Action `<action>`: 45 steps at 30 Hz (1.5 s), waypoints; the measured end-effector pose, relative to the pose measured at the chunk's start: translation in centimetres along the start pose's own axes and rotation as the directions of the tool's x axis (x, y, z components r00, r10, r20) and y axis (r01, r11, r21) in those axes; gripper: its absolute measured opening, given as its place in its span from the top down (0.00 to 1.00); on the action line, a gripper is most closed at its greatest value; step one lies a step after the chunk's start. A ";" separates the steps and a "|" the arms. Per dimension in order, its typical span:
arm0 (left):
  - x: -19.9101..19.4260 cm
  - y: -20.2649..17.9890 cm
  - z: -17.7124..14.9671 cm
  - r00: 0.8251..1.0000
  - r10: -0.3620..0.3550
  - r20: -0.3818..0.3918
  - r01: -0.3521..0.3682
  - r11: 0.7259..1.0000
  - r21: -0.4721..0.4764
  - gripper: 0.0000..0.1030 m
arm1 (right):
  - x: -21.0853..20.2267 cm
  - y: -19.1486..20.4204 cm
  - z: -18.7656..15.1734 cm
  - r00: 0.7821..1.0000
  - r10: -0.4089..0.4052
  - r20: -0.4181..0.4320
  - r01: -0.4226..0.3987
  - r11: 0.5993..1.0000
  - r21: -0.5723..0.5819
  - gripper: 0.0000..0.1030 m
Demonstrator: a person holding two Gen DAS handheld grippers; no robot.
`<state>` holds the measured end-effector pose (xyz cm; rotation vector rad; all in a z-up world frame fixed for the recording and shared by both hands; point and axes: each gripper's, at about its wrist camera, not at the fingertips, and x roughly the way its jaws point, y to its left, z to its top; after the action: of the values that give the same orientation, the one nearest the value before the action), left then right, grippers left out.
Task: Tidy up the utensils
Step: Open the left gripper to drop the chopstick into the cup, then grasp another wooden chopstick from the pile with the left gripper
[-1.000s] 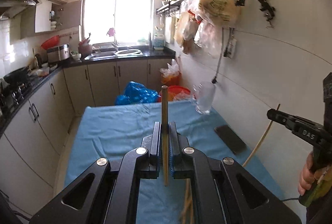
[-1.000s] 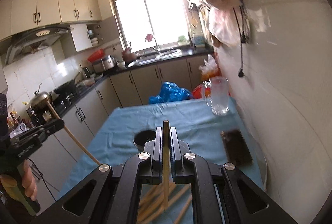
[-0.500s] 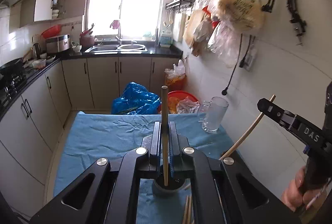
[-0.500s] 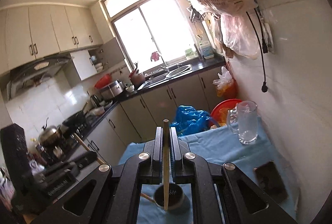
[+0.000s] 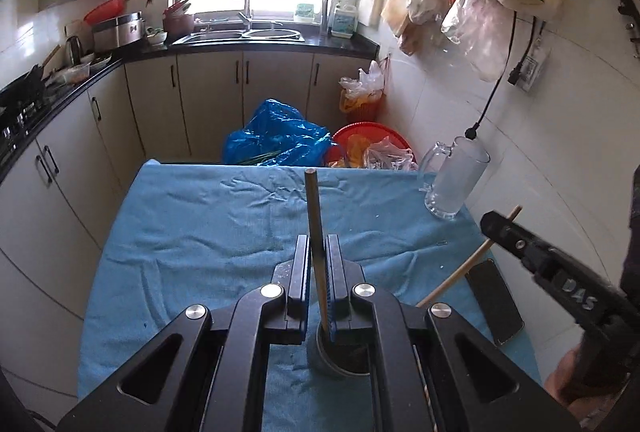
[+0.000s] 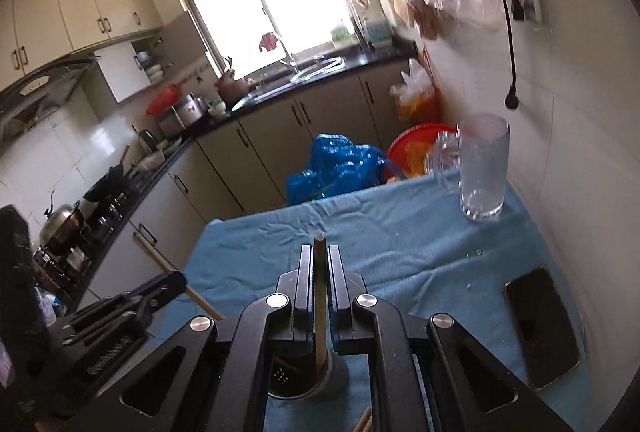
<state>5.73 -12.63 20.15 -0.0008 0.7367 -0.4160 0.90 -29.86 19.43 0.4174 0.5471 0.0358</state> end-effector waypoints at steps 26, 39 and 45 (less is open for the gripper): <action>-11.1 0.6 -12.8 0.996 -0.086 -0.022 0.087 0.992 0.092 0.54 | -12.1 -4.1 -7.0 0.987 0.013 -0.159 -0.033 0.992 -0.125 0.33; -0.6 -8.2 -23.8 0.926 -0.078 -0.369 0.231 0.891 0.392 0.54 | -11.2 -15.5 -19.3 0.914 -0.024 -0.406 0.067 0.993 0.093 0.33; 1.5 -7.1 -23.8 0.904 -0.058 -0.424 0.210 0.923 0.323 0.93 | -8.8 -12.9 -21.5 0.905 0.014 -0.426 0.010 0.998 0.054 0.33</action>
<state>-11.37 -16.26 2.53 0.3968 1.0670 -0.6963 -18.61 -34.86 2.12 0.4666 0.9828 0.1166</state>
